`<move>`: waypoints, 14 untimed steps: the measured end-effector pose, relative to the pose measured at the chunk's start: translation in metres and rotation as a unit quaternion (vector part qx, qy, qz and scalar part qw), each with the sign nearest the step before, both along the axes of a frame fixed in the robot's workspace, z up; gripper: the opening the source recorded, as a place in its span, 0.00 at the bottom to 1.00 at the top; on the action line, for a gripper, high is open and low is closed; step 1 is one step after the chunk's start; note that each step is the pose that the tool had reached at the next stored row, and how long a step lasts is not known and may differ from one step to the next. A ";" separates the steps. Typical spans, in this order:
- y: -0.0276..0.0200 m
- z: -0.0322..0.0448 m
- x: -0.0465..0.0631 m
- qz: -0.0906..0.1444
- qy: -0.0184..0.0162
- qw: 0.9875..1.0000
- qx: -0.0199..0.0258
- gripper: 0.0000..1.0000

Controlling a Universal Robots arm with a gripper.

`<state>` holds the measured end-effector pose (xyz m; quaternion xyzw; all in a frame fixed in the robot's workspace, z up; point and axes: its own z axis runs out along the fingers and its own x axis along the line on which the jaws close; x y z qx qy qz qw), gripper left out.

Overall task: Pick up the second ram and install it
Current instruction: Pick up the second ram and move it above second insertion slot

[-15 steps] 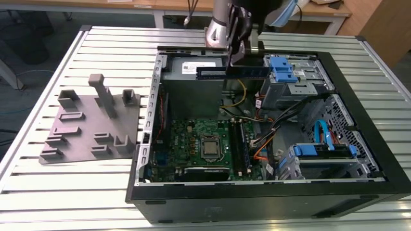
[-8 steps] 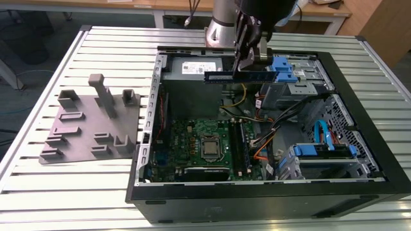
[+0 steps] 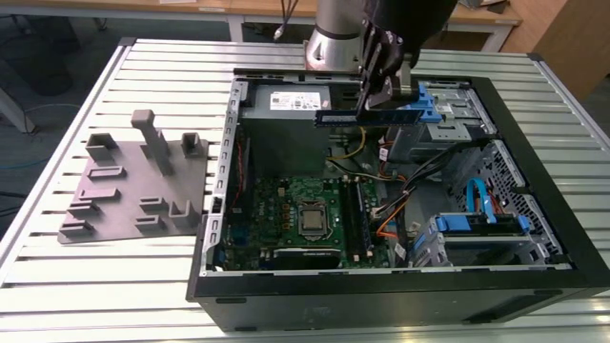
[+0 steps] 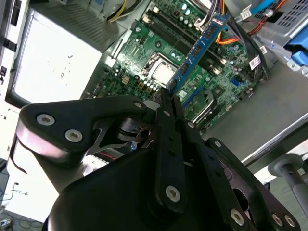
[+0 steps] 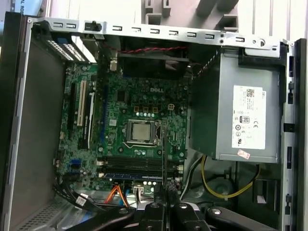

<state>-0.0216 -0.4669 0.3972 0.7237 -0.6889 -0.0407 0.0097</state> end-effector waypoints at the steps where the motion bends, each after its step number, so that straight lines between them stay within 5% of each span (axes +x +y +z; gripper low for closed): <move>1: 0.0000 -0.0006 0.002 0.000 0.000 1.000 0.000 0.11; 14: 0.0000 -0.0070 0.028 0.000 0.000 1.000 0.000 0.11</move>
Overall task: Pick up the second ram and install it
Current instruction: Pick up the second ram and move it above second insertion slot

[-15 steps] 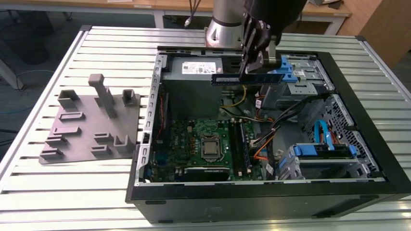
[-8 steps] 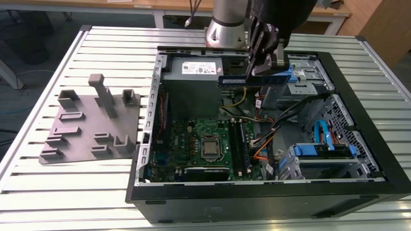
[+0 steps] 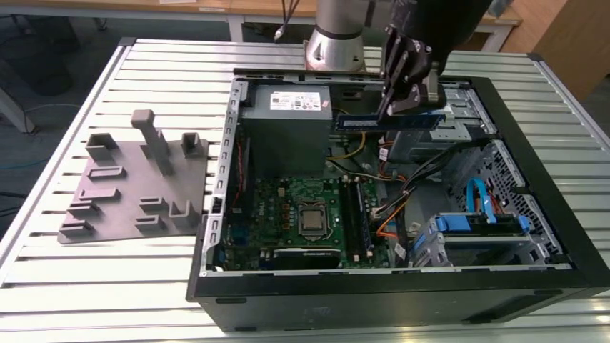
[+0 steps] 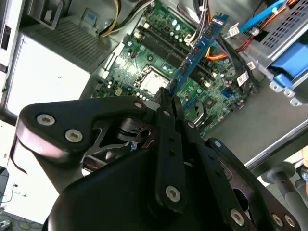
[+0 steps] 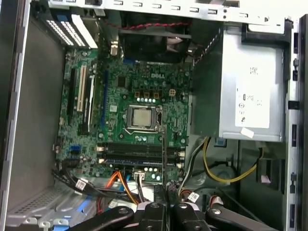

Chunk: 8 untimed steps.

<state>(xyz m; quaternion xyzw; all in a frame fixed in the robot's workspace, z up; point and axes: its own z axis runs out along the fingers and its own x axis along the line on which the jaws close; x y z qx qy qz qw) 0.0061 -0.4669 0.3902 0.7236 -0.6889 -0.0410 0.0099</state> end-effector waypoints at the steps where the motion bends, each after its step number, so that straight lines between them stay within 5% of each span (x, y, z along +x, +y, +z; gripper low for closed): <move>1: 0.0000 -0.0004 0.003 0.000 0.000 1.000 0.000 0.11; 8: 0.0000 -0.0034 0.017 0.000 0.000 1.000 0.000 0.11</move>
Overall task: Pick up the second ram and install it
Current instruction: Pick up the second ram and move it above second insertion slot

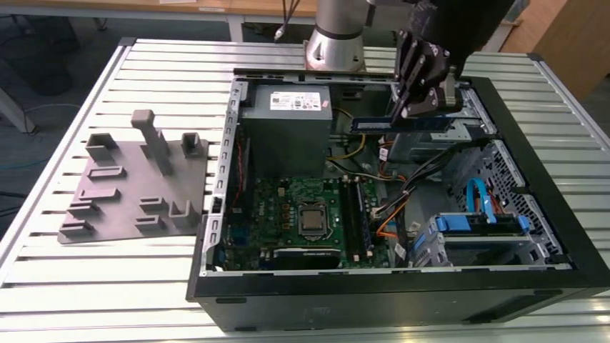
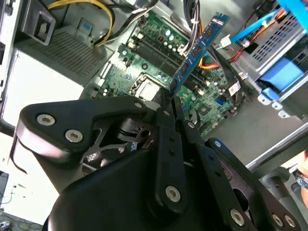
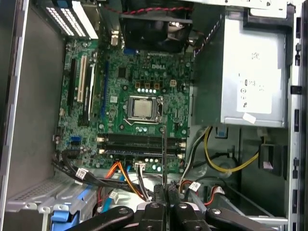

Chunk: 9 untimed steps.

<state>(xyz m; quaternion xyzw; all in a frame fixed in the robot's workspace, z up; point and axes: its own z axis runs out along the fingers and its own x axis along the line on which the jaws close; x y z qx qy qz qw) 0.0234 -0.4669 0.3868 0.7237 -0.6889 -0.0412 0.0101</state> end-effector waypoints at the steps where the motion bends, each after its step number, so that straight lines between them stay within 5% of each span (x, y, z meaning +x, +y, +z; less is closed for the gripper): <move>1: 0.0000 -0.0005 0.002 0.000 0.000 1.000 0.000 0.11; 9: 0.0000 -0.0044 0.023 0.000 0.001 1.000 0.000 0.11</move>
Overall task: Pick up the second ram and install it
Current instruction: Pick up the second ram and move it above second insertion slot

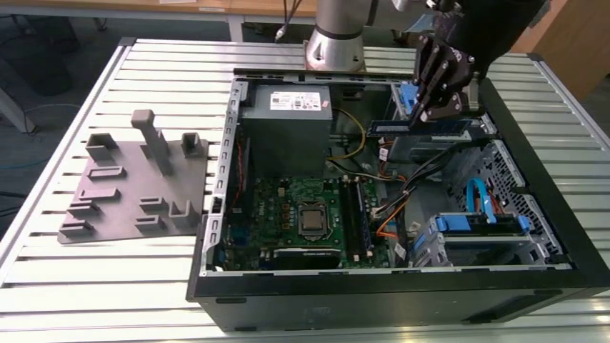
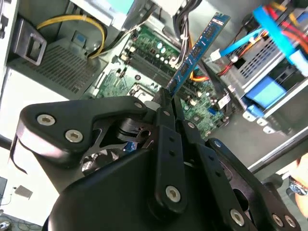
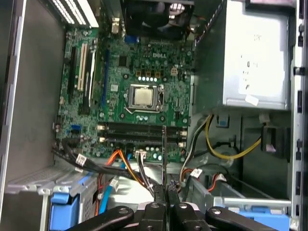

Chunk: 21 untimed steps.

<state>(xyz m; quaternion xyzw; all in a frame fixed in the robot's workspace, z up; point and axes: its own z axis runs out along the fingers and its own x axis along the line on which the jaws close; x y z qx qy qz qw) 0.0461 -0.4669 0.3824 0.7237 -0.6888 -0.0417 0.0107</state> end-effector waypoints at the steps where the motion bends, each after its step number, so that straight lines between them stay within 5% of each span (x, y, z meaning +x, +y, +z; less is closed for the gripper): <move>1: 0.0000 -0.0008 0.003 0.000 0.000 1.000 0.000 0.11; 7: -0.0014 -0.0100 0.016 0.000 0.001 1.000 0.000 0.11; 10: -0.0056 -0.0154 0.017 0.000 0.001 1.000 0.000 0.11; 16: -0.0095 -0.0231 -0.005 0.000 0.001 1.000 0.000 0.11; 21: -0.0219 -0.0321 -0.014 0.000 0.001 1.000 0.000 0.11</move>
